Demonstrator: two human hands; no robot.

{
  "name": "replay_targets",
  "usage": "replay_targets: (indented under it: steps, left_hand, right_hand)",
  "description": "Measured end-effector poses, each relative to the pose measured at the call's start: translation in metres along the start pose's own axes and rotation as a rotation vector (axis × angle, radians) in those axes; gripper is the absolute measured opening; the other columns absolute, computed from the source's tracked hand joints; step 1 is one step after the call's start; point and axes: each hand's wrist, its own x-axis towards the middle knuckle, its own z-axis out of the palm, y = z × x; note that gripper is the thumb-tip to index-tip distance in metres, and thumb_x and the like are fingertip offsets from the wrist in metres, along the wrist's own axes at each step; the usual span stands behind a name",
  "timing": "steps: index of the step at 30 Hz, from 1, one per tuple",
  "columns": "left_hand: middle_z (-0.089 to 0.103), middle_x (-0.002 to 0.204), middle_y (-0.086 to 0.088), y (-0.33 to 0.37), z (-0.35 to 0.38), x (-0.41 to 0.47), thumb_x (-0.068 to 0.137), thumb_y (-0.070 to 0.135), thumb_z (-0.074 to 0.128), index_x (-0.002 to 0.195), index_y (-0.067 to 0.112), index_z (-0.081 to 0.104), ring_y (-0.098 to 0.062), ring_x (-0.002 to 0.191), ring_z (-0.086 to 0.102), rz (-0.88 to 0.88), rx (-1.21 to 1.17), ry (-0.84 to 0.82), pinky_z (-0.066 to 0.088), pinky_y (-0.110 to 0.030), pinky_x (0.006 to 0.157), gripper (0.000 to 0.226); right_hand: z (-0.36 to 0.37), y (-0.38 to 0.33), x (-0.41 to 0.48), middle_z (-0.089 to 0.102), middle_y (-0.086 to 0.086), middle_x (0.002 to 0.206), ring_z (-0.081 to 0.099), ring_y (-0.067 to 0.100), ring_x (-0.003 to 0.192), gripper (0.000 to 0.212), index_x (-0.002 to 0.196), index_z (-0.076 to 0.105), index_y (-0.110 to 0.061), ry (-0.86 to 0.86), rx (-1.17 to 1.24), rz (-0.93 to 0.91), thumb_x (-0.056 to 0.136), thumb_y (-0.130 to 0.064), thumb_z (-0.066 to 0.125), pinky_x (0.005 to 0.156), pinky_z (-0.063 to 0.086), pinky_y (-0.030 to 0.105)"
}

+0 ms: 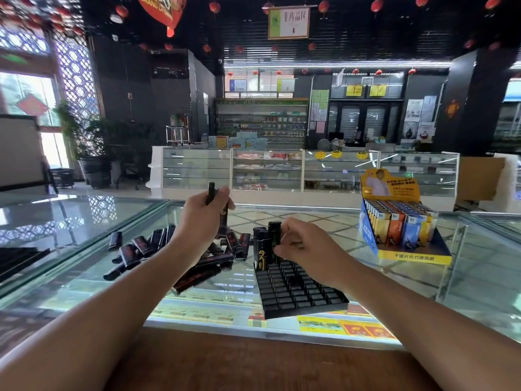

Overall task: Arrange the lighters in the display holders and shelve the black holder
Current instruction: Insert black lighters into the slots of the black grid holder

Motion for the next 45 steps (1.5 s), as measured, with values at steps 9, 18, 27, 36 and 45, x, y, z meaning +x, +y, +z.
replay_targets:
  steps: [9,18,27,36,45]
  left_hand:
    - [0.056,0.065,-0.005,0.001,-0.003,-0.002,0.102,0.021,0.062,0.097,0.005,0.072,-0.009,0.045,0.03,-0.048,-0.229,-0.127,0.022,-0.018,0.04,0.02]
    - [0.075,0.087,-0.02,0.002,-0.004,-0.005,0.099,0.012,0.064,0.101,0.006,0.067,-0.013,0.047,0.02,0.041,-0.274,-0.297,0.013,-0.028,0.045,0.006]
    - [0.075,0.086,-0.018,0.001,-0.001,-0.007,0.098,0.014,0.064,0.101,0.002,0.067,-0.011,0.044,0.021,0.034,-0.276,-0.38,0.014,-0.024,0.041,0.012]
    - [0.037,0.058,-0.002,-0.005,-0.003,-0.007,0.106,0.04,0.046,0.095,0.006,0.07,-0.015,0.044,0.02,-0.052,-0.251,-0.423,0.015,-0.022,0.04,0.043]
    - [0.066,0.08,-0.012,-0.007,-0.002,-0.001,0.103,0.012,0.056,0.101,0.009,0.067,-0.022,0.055,0.059,-0.113,-0.203,-0.289,0.045,-0.028,0.044,0.012]
  right_hand:
    - [-0.001,0.005,0.002,0.075,-0.007,0.094,0.072,0.01,0.093,0.017,0.091,0.062,-0.028,-0.035,-0.057,-0.002,0.095,-0.02,0.077,0.096,0.056,0.048]
    - [-0.003,-0.003,0.0,0.066,-0.022,0.117,0.061,-0.006,0.109,0.046,0.131,0.058,-0.035,0.102,-0.116,-0.002,0.092,-0.047,0.077,0.099,0.051,0.029]
    - [-0.008,-0.035,-0.003,0.075,-0.014,0.095,0.07,0.011,0.089,0.03,0.117,0.076,-0.025,0.32,0.114,-0.255,0.09,-0.012,0.08,0.081,0.057,0.023]
    - [-0.011,-0.038,-0.003,0.075,-0.002,0.092,0.072,0.017,0.087,0.009,0.105,0.076,-0.013,0.349,0.29,-0.295,0.096,-0.015,0.075,0.065,0.064,0.037]
    - [-0.002,-0.019,0.001,0.073,-0.015,0.094,0.068,0.008,0.088,0.018,0.111,0.069,-0.034,0.298,-0.233,-0.262,0.1,-0.047,0.065,0.076,0.058,0.045]
